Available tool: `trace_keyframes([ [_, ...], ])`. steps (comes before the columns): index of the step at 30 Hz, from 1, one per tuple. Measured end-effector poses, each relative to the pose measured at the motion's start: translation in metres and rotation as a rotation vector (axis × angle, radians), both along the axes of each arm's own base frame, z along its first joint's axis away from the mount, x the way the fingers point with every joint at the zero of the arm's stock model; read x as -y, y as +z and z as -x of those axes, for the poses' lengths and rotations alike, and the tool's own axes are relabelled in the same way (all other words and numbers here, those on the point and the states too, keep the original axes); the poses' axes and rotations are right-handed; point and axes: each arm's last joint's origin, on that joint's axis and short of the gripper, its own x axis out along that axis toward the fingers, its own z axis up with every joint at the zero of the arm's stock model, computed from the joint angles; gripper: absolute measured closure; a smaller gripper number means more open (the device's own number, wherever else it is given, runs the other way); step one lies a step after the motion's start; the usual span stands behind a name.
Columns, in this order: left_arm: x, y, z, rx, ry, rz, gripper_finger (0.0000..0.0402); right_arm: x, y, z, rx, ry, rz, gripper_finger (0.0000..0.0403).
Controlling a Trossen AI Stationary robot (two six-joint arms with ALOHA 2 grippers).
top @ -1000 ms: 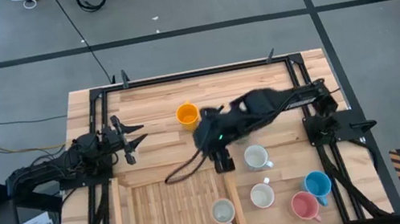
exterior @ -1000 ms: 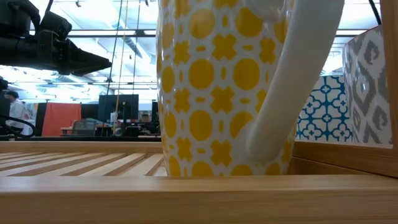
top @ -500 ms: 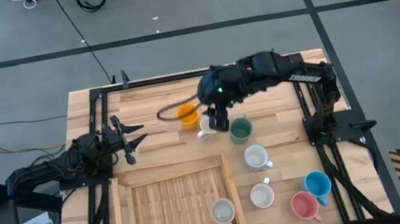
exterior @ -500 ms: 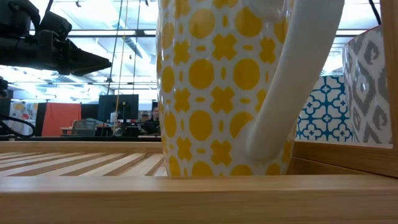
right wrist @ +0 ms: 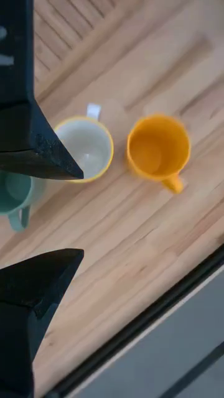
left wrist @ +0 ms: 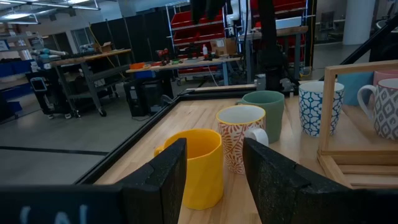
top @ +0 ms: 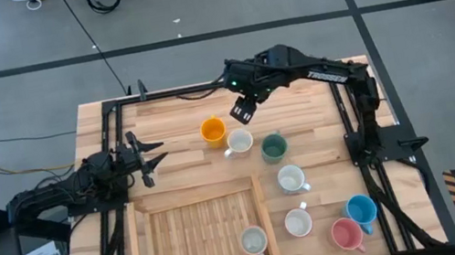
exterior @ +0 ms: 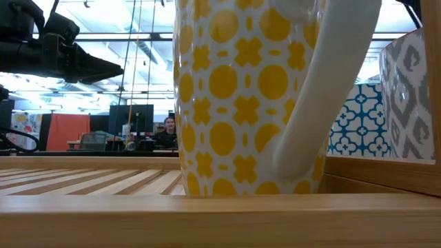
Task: Place coffee mugs
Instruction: Put the orange mug on the shelf
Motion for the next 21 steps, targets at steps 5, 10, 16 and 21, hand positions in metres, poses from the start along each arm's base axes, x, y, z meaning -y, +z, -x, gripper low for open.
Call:
trace_keyframes([
  [5, 0.000, 0.000, 0.000, 0.000, 0.000, 0.000, 0.0237, 0.014, -0.026, 0.000, -0.063, -0.110, -0.041, 0.0204],
  [10, 0.000, 0.000, 0.000, 0.000, 0.000, 0.000, 0.0237, 0.018, -0.051, -0.002, -0.110, -0.185, -0.071, 0.0204],
  [16, 0.000, 0.000, 0.000, 0.000, 0.000, 0.000, 0.0237, 0.014, -0.082, -0.011, -0.102, -0.176, -0.135, 0.0204],
  [21, 0.000, 0.000, 0.000, 0.000, 0.000, 0.000, 0.0237, 0.010, -0.102, -0.018, -0.076, -0.149, -0.181, 0.0204],
])
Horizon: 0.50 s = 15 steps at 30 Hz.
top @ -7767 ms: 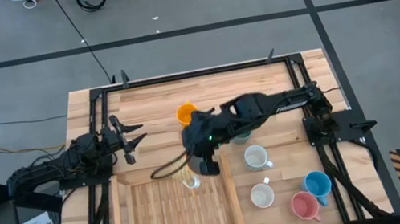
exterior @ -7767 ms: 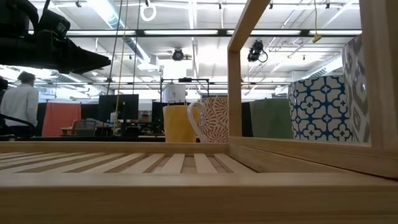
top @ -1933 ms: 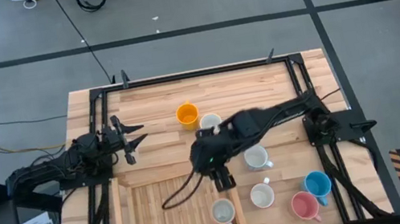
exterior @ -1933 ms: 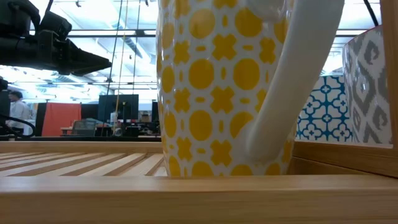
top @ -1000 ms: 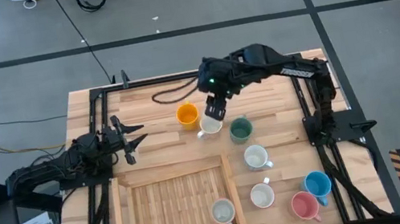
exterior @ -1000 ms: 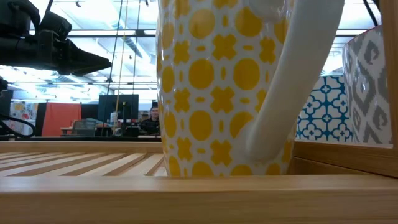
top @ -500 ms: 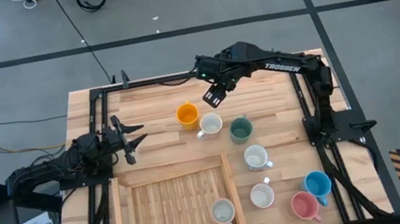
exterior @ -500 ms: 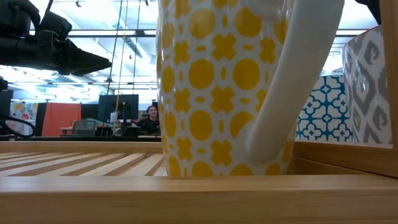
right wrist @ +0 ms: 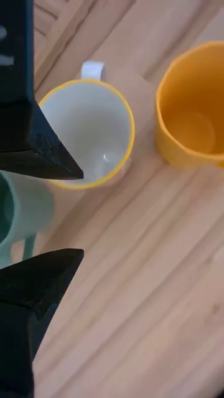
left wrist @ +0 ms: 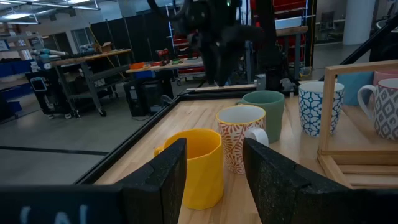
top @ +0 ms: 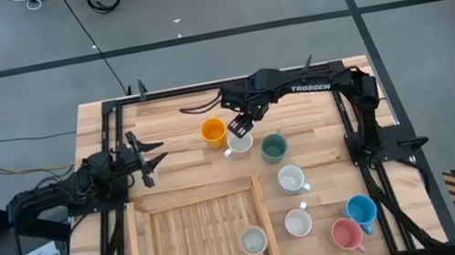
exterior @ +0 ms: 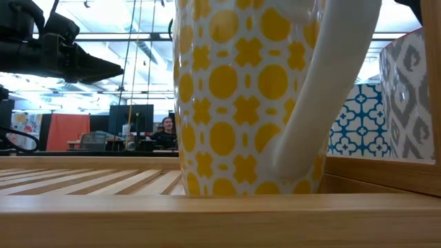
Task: Place coffee mugs
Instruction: Put the orange mug on the shelf
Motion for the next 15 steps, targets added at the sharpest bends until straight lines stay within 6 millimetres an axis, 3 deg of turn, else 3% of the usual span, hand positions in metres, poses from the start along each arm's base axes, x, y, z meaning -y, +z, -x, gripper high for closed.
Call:
trace_keyframes([
  [15, 0.000, 0.000, 0.000, 0.000, 0.000, 0.000, 0.0237, -0.010, -0.039, -0.008, 0.053, 0.037, -0.024, 0.0204],
])
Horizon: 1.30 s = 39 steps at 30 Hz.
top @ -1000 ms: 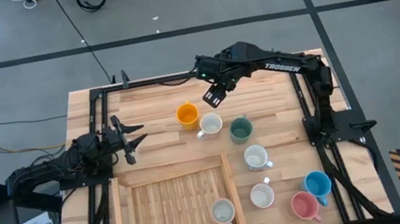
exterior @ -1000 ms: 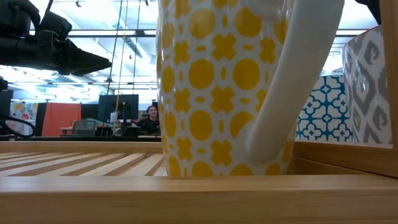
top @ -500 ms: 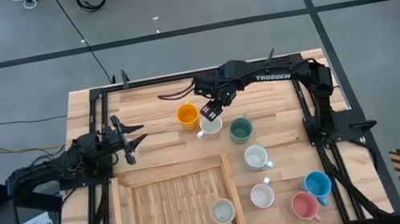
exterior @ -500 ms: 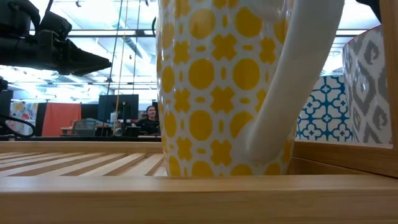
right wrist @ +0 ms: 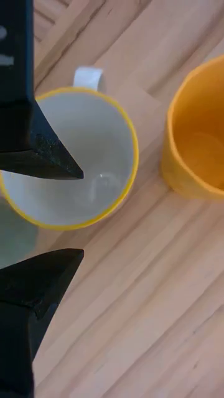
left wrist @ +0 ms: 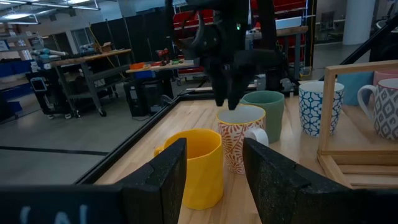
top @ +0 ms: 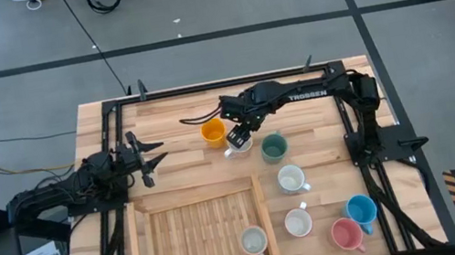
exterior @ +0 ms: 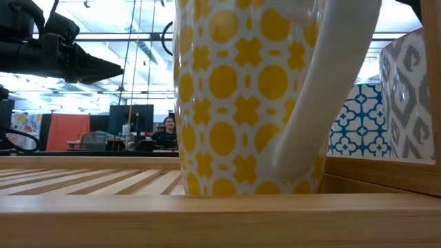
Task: Place coffee mugs
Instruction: Put the orange mug on the shelf
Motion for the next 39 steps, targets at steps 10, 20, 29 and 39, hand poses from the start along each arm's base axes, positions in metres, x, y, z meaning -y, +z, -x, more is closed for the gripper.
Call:
trace_keyframes([
  [10, 0.000, 0.000, 0.000, 0.001, 0.000, 0.000, 0.0237, 0.000, -0.030, 0.002, 0.010, 0.000, -0.002, 0.0204],
  [20, 0.000, 0.000, 0.000, 0.000, 0.001, 0.000, 0.0237, -0.001, -0.045, 0.001, 0.063, 0.015, -0.024, 0.0204],
  [29, 0.000, 0.000, 0.000, 0.000, 0.000, 0.000, 0.0237, -0.001, -0.046, 0.001, 0.071, 0.016, -0.042, 0.0213],
  [39, 0.000, 0.000, 0.000, 0.000, 0.000, 0.000, 0.0237, -0.001, -0.046, 0.001, 0.071, 0.012, -0.044, 0.0293],
])
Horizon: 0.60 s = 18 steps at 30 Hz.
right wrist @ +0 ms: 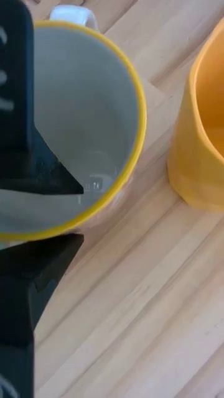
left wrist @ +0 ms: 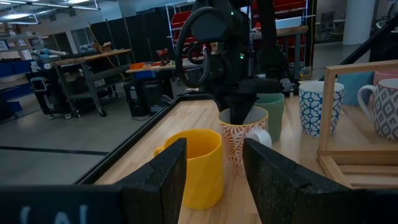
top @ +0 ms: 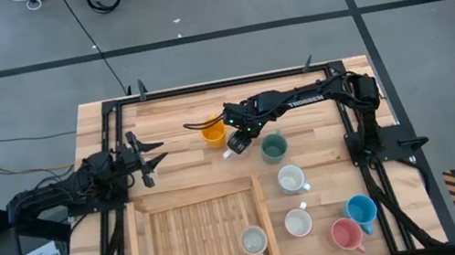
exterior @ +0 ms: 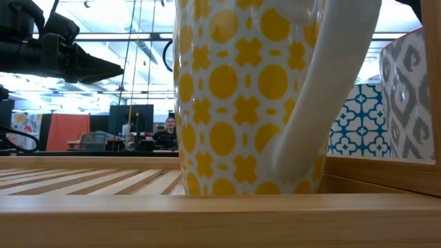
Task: Place coffee mugs
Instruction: Put the orange mug on the shelf
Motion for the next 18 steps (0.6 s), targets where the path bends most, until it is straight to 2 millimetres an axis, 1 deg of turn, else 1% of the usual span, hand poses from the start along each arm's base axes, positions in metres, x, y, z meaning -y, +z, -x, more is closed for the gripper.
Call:
trace_keyframes([
  [8, 0.0000, 0.0000, 0.0000, 0.000, 0.000, 0.000, 0.0237, -0.0004, -0.0005, -0.0001, 0.002, 0.005, -0.014, 0.0369],
  [18, 0.0000, 0.0000, 0.0000, 0.000, 0.000, 0.000, 0.0237, -0.0012, 0.0000, -0.0009, 0.014, -0.001, -0.048, 0.0370],
])
